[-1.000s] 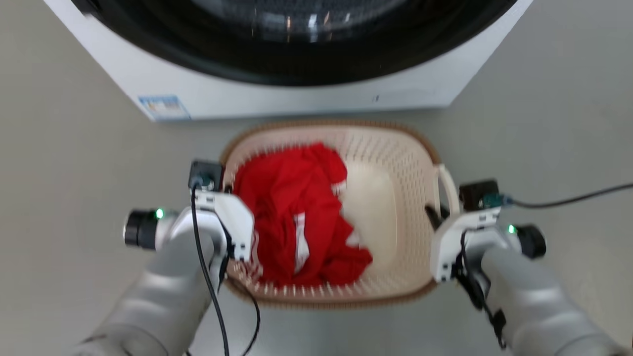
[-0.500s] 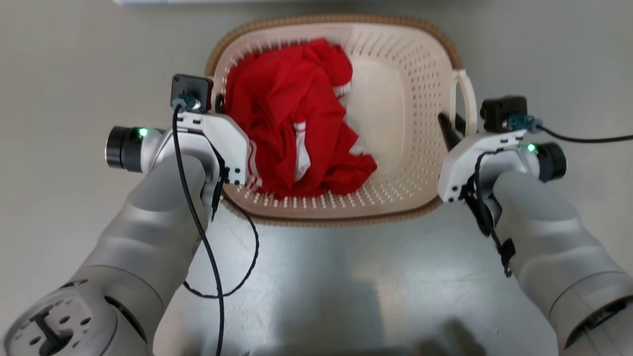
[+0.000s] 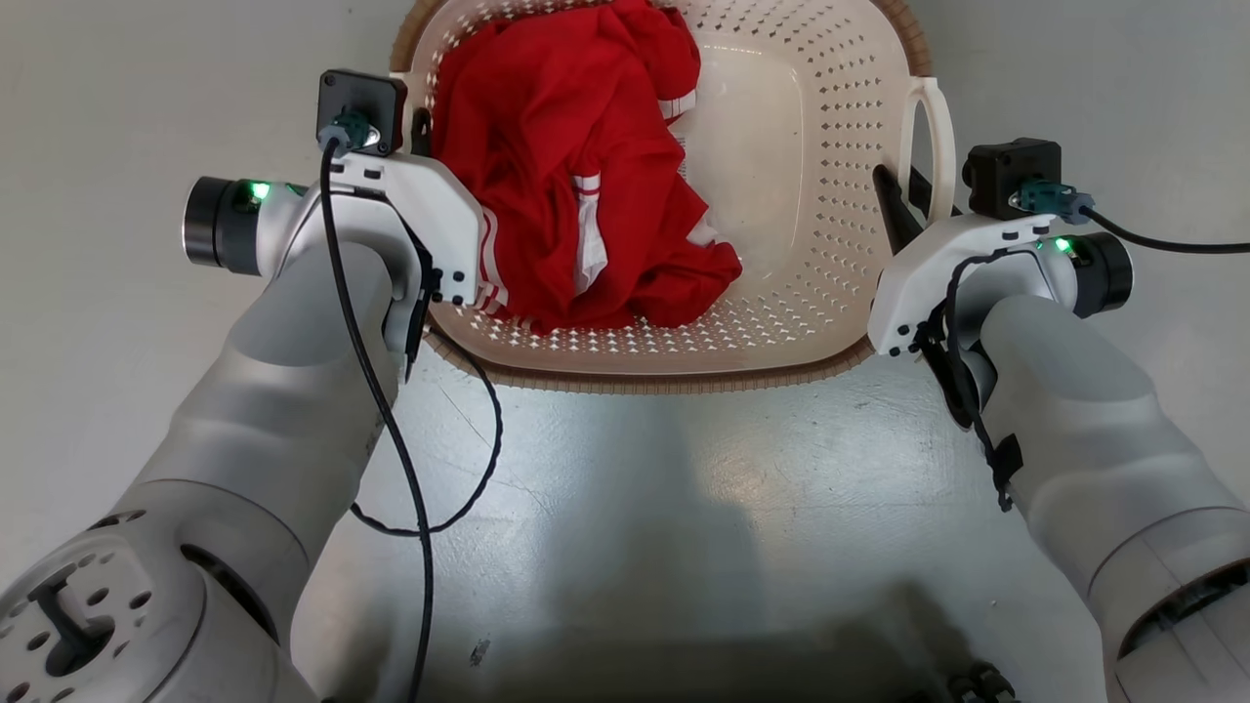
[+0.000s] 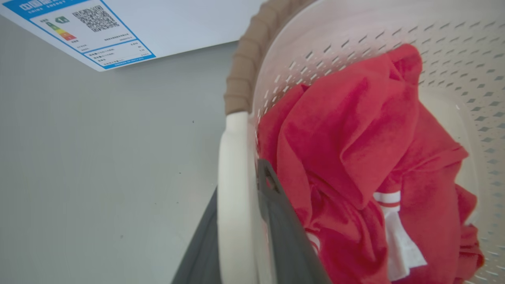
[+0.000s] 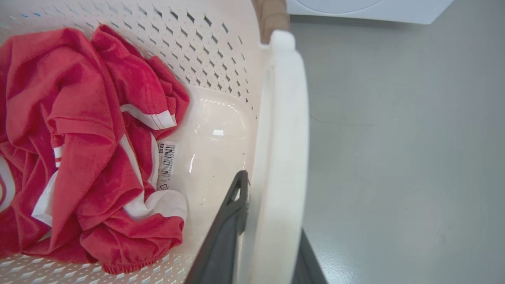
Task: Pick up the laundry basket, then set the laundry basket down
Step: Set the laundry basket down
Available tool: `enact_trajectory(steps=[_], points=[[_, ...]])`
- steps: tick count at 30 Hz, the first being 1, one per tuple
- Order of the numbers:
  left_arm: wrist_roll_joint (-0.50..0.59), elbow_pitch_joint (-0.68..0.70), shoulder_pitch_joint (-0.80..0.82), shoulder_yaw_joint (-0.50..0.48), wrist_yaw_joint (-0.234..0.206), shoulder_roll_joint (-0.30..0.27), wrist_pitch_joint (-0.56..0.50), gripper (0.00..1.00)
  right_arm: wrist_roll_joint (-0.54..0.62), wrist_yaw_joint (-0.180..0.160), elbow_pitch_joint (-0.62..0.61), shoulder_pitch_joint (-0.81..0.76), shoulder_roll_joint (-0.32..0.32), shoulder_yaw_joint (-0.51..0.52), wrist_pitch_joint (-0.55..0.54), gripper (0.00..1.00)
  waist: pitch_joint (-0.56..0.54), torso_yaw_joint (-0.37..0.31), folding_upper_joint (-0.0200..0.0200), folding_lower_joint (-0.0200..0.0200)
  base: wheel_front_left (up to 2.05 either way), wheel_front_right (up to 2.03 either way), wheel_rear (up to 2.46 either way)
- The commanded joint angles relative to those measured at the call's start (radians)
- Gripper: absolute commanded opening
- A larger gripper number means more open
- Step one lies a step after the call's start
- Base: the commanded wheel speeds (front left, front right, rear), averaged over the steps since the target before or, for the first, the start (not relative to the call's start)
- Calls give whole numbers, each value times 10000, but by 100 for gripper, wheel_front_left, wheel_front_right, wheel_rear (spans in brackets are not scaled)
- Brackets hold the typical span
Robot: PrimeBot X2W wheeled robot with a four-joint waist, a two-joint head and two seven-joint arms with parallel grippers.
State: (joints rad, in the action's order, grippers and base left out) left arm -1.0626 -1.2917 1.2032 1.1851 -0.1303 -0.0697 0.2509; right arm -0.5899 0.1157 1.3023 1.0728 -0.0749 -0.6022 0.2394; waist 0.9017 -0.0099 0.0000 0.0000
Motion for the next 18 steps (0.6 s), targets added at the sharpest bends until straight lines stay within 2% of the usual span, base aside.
enact_trajectory(steps=[1,18], points=[[189,63,200,-66,92,-200,105,0,98,150,-144,-286,247,-149,171,0,28,-14,0,0,0,0,0],[732,219,192,-584,112,-135,108,0,183,150,-136,-137,247,79,218,0,328,-38,0,0,0,0,0]])
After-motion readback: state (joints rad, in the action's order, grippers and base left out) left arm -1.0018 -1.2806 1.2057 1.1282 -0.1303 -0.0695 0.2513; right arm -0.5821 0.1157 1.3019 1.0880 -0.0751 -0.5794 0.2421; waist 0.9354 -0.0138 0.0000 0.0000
